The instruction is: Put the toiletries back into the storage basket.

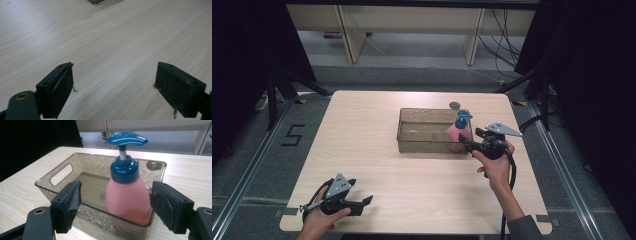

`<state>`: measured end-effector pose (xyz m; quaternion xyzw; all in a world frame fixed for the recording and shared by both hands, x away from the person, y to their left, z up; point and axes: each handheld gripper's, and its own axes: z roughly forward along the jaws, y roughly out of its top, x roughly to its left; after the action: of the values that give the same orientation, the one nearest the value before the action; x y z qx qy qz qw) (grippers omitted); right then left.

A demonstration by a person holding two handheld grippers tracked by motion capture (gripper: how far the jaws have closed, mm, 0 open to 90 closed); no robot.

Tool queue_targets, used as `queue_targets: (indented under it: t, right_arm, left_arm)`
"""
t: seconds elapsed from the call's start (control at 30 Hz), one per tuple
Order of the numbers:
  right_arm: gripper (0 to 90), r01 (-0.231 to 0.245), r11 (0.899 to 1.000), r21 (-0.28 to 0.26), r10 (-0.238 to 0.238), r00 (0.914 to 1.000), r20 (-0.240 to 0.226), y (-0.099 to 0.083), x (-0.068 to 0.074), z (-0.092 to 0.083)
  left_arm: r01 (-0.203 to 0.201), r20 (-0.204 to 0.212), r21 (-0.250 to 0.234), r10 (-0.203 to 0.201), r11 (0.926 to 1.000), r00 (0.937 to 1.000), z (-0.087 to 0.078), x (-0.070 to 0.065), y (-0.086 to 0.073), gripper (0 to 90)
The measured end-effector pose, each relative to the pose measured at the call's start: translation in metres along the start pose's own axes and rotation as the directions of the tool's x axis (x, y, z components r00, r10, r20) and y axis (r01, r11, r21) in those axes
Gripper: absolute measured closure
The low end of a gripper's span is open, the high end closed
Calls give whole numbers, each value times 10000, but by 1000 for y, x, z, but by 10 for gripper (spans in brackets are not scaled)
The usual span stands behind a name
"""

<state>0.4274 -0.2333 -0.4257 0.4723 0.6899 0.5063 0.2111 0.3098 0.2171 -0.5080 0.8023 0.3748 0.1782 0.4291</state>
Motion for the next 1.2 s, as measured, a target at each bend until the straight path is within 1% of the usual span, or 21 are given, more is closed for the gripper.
queue_targets:
  t: [0.03,0.07,0.17,0.23,0.33,0.47,0.57,0.6,0.63,0.67,0.7,0.77,0.8,0.87,0.9,0.93,0.97,1.03,1.1,1.13,1.2]
  right_arm:
    - [261,-238,9997,-27,238,9997,-64,-1,2,0]
    - [261,74,10000,-44,-74,9999,86,-1,0,0]
    - [261,143,9998,-144,-144,9999,-36,-1,0,-2]
    - [261,-53,9999,-115,52,9999,-161,-2,3,-3]
    - [260,208,9997,-107,-209,9997,-124,-3,4,-4]
    - [256,-22,10000,-67,20,9997,-242,-6,8,-6]
    - [252,180,9998,7,-180,9996,-234,-7,9,-5]
    - [251,35,10000,38,-33,9991,-433,-7,10,-5]
    - [251,306,9995,-72,-308,9991,-305,-8,10,-6]
    - [251,181,9998,-21,-182,9987,-473,-8,12,-6]
    - [252,362,9993,-107,-366,9986,-391,-8,12,-7]
    - [252,169,9999,-24,-170,9982,-570,-7,16,-8]
    - [252,357,9994,24,-356,9983,-454,-7,16,-10]
    - [254,218,9997,92,-212,9980,-594,-7,19,-11]
    - [255,274,9996,-99,-280,9972,-687,-8,19,-10]
    - [255,129,9999,13,-128,9977,-662,-9,21,-11]
    - [255,450,9990,-67,-454,9968,-658,-9,20,-11]
    - [255,239,9997,98,-231,9969,-752,-11,23,-12]
    - [255,512,9987,62,-506,9958,-768,-13,22,-12]
    - [255,94,9999,117,-83,9960,-889,-14,25,-13]
    - [255,275,9996,5,-273,9949,-972,-15,24,-13]
  left_arm:
    - [-6,2,5,6,10000,10000,0,0,0,149]
    - [-18,1,3,18,10000,10000,0,0,0,149]
    - [-4,2,2,4,10000,10000,0,0,0,149]
    - [-5,10,-9,5,10000,10000,0,0,0,148]
    - [63,18,-124,-63,9999,10000,0,-1,0,148]
    - [108,26,-159,-108,9998,9999,0,0,0,149]
    - [70,50,-86,-69,9999,10000,0,0,0,149]
    - [73,35,-122,-72,9999,10000,0,0,0,149]
    - [66,40,-78,-65,9999,10000,-1,0,0,148]
    - [80,38,-89,-80,9999,10000,-1,-1,1,149]
    - [78,38,-89,-78,9999,10000,-1,0,1,149]
    - [74,36,-80,-74,9999,10000,-1,0,1,149]
    - [97,54,-116,-96,9999,9999,0,0,0,149]
    - [100,52,-84,-99,9999,9999,0,0,0,149]
    - [-29,1,65,29,10000,10000,-1,1,0,148]
    - [-212,-25,114,212,9997,9998,-1,2,0,149]
    - [61,43,-2,-61,10000,10000,-1,0,0,148]
    - [144,30,-104,-143,9998,9999,0,0,0,148]
    - [56,50,16,-56,10000,10000,-2,1,1,149]
    - [170,9,-56,-170,9998,9999,-1,1,0,149]
    - [268,-9,-10,-268,9996,9996,-1,1,0,149]
